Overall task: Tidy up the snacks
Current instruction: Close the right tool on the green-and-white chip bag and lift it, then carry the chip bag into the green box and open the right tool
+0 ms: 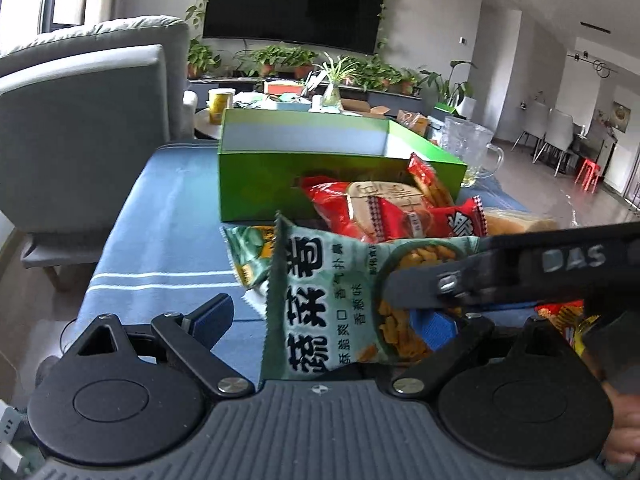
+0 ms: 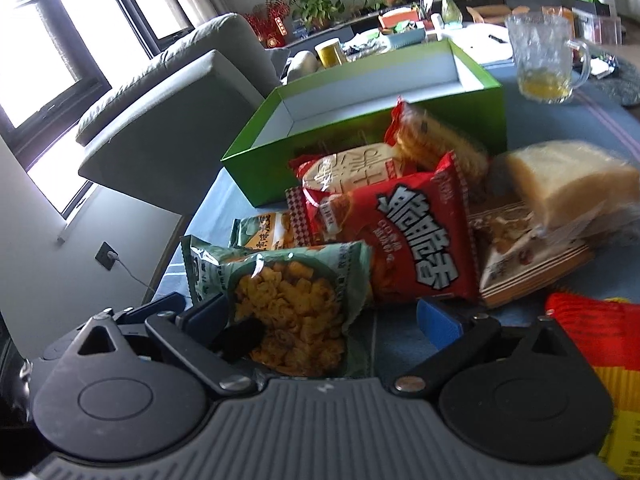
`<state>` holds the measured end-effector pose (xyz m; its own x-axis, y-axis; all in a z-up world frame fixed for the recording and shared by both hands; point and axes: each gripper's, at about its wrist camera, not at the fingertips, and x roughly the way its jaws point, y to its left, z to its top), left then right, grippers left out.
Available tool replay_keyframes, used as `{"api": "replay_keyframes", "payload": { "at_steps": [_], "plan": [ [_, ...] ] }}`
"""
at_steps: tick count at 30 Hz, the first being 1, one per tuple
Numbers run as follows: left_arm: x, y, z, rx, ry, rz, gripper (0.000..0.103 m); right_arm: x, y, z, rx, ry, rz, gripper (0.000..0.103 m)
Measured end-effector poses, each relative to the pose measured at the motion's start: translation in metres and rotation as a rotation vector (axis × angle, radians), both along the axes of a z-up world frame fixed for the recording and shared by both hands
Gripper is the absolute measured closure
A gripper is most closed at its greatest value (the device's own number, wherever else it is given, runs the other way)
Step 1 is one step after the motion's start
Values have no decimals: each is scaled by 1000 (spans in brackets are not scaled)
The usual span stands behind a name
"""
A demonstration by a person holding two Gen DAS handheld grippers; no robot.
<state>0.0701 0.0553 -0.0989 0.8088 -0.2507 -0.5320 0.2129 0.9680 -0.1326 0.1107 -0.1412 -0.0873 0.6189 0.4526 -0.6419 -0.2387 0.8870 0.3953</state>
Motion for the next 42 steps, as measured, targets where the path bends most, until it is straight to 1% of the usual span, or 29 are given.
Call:
{"api": "replay_keyframes", "payload": {
  "at_steps": [1,4,6,8,12,16,19,21,25,31,36,42],
  "plan": [
    [0,-2,-1,-2,-4,-12,8,1,2,-1,6,6,5,19],
    [-1,-8,-1,-22,-2,-59,16,2,8,-2,5,12,39,19],
    [-6,-15,3,-22,-17,-67,18,-1,11,0,1,4,69,22],
    [-10,-18,8,-18,-31,-72,18,-8,11,6,-21,-28,72,23],
    [-22,-23,23,-4,-78,-79,18,-19,4,18,-5,-68,72,23],
    [-33,-28,40,11,-137,-78,18,-31,1,34,-2,-137,73,23],
    [-33,-31,53,16,-171,-76,18,-34,-2,46,-1,-186,76,23],
    [-30,-34,59,18,-184,-72,18,-31,-4,53,4,-207,73,23],
    [-17,-39,70,21,-205,-65,18,-17,-9,62,23,-221,66,23],
    [9,-43,76,4,-192,-62,18,9,-11,71,11,-223,64,23],
    [30,-43,81,10,-185,-58,18,29,-11,73,7,-238,52,23],
    [61,-45,86,14,-192,-46,19,58,-11,78,18,-235,46,23]
  ]
}}
